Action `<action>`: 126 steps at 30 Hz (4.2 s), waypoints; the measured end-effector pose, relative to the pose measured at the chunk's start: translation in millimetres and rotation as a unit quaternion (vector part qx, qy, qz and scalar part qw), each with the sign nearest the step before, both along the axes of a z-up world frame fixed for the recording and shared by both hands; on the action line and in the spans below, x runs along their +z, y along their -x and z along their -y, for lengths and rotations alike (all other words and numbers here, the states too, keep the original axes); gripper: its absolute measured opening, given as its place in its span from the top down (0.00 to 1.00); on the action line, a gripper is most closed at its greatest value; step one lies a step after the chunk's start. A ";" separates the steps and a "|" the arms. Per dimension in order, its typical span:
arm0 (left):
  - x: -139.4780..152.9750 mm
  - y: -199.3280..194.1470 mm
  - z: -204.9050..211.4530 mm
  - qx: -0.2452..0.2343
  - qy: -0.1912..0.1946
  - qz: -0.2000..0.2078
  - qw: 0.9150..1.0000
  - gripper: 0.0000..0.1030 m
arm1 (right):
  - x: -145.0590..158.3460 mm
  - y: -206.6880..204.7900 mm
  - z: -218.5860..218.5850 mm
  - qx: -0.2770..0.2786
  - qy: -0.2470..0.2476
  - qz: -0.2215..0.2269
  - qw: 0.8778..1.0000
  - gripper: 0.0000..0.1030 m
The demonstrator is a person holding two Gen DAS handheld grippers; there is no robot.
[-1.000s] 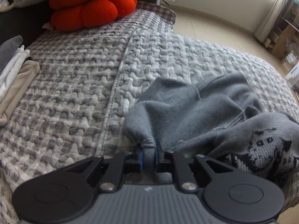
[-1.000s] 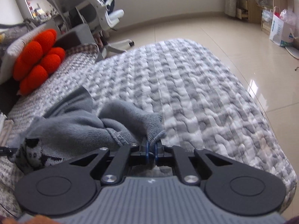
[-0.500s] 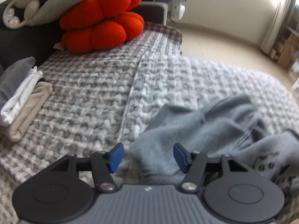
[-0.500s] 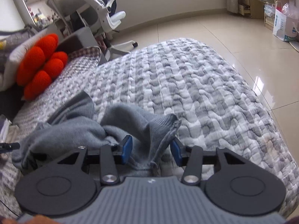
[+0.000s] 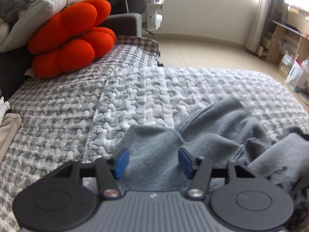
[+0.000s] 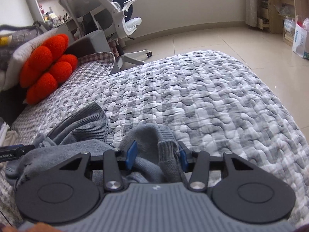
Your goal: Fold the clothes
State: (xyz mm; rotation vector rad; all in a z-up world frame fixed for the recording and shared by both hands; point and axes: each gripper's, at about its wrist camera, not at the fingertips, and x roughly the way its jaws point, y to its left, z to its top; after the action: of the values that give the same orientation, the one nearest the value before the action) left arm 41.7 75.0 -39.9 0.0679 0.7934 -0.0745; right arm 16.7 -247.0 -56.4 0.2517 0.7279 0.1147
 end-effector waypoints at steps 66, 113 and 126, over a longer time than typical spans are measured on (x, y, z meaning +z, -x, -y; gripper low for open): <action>26.3 6.3 -128.4 0.137 0.062 0.076 0.986 0.70 | -2.1 11.2 71.9 -0.125 0.116 0.017 0.985 0.90; 20.9 -34.3 -70.3 -0.207 0.063 0.114 0.970 1.00 | 29.6 -20.2 10.2 0.187 0.075 0.106 0.974 0.97; 20.3 48.6 -90.4 -0.220 0.079 0.117 0.965 1.00 | 32.9 52.1 6.6 0.205 0.064 0.100 0.971 0.98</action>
State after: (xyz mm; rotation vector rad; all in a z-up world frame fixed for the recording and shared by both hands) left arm -6.9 165.4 -19.7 0.0993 0.5219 -0.5417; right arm -35.4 -253.6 -23.5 -0.0374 0.5752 0.4791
